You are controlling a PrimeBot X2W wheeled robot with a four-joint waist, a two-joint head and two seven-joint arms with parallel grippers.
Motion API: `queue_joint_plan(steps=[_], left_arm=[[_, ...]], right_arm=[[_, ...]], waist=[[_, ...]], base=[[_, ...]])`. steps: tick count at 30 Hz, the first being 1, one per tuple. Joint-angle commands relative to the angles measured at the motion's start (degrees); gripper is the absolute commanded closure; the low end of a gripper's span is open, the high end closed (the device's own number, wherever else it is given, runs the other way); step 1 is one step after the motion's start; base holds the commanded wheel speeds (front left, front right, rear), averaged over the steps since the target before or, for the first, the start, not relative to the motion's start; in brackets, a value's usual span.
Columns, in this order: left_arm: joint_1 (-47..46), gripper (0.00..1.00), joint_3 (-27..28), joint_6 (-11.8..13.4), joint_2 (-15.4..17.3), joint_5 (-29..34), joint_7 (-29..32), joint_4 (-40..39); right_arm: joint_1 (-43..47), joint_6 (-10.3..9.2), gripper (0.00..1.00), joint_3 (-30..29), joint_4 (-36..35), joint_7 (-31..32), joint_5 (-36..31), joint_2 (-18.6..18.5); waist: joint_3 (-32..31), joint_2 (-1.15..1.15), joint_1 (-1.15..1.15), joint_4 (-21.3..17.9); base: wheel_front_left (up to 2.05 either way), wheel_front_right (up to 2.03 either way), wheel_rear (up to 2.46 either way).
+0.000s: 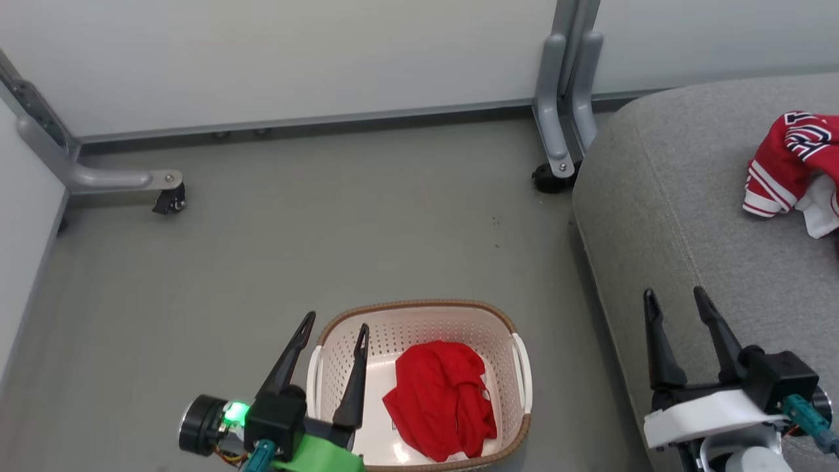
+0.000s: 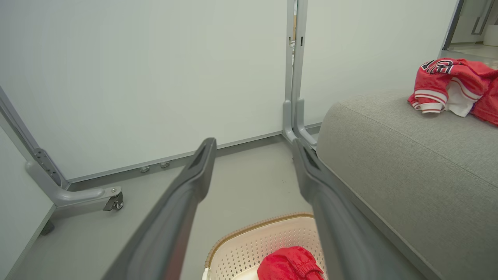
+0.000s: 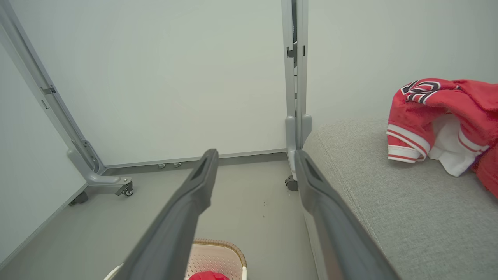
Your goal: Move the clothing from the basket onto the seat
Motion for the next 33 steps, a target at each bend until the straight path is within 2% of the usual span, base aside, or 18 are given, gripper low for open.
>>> queue_joint_plan(steps=[1, 7, 16, 21, 28, 33], left_arm=[[-2.54, 0.0, -0.62, -0.54, 0.15, 0.48, -0.05, 0.66], [-12.38, 0.0, -4.5, -2.34, 0.18, 1.75, -0.05, 5.34], [-26.56, 0.0, -10.02, -4.99, 1.15, 2.33, -0.05, 16.51], [-33.87, 0.0, -15.6, -5.53, 1.31, 3.37, -0.06, 24.83], [-45.21, 0.0, -26.44, -5.46, 1.01, 4.71, -0.05, 39.08], [-51.32, 0.0, -29.92, -5.47, 0.51, 5.63, -0.05, 47.77]], right_arm=[[-1.5, -0.08, 0.0, -0.66, -0.61, -0.18, 0.13, -0.04], [-7.14, -0.07, 0.0, -3.59, -2.94, -0.17, 0.35, 0.01], [-16.37, -0.08, 0.0, -7.28, -5.42, -0.18, 1.26, 0.01], [-18.92, -0.08, 0.0, -8.64, -6.53, -0.18, 2.13, 0.04], [-20.72, -0.08, 0.0, -9.16, -7.65, -0.18, 3.01, 0.06], [-22.15, -0.08, 0.0, -8.57, -8.51, -0.18, 3.12, 0.06]], waist=[[5.59, 0.0, 0.0, -0.34], [15.79, 0.0, 0.0, -0.72], [29.94, 0.0, 0.0, -3.75], [34.57, 0.0, 0.0, -5.66], [39.71, 0.0, 0.0, -8.09], [43.88, 0.0, 0.0, -8.97]], base=[[0.0, 0.0, 0.0], [0.0, 0.0, 0.0], [0.0, 0.0, 0.0], [0.0, 0.0, 0.0], [0.0, 0.0, 0.0], [0.0, 0.0, 0.0]])
